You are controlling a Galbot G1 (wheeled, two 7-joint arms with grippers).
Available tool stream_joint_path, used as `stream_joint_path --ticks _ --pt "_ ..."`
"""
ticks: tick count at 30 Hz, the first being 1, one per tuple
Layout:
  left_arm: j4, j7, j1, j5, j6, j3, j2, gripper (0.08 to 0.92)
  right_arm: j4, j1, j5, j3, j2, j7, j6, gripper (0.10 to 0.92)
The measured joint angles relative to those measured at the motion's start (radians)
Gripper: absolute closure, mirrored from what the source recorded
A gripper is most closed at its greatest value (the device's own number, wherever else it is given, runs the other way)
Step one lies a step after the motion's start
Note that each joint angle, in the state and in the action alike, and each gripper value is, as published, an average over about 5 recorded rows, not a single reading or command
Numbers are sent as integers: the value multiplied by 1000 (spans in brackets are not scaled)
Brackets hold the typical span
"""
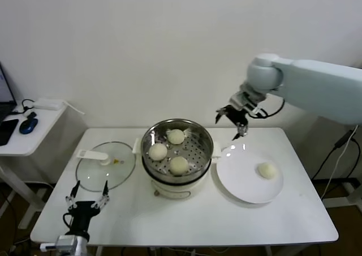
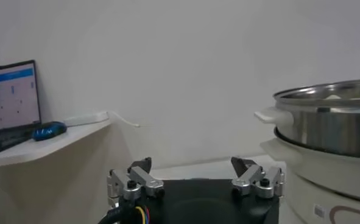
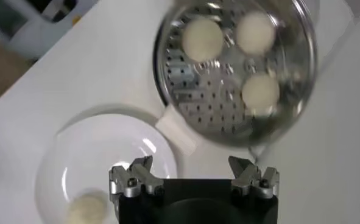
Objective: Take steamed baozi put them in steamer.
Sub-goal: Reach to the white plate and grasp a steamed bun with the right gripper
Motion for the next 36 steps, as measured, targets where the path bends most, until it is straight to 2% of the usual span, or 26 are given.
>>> stream_joint_path --ticks 7,16,25,36 --pt "-6 1 -3 -5 1 -1 -1 177 -42 -61 35 9 -129 31 -126 203" --pt "-6 1 -1 -5 0 -1 2 177 -103 -265 -37 133 -225 51 -191 203" --pt "-5 0 -2 -7 2 -5 3 177 -195 -467 -167 281 -230 43 -168 203" --pt "-2 0 1 -7 6 -15 3 177 -341 -648 -305 425 -158 34 -86 203"
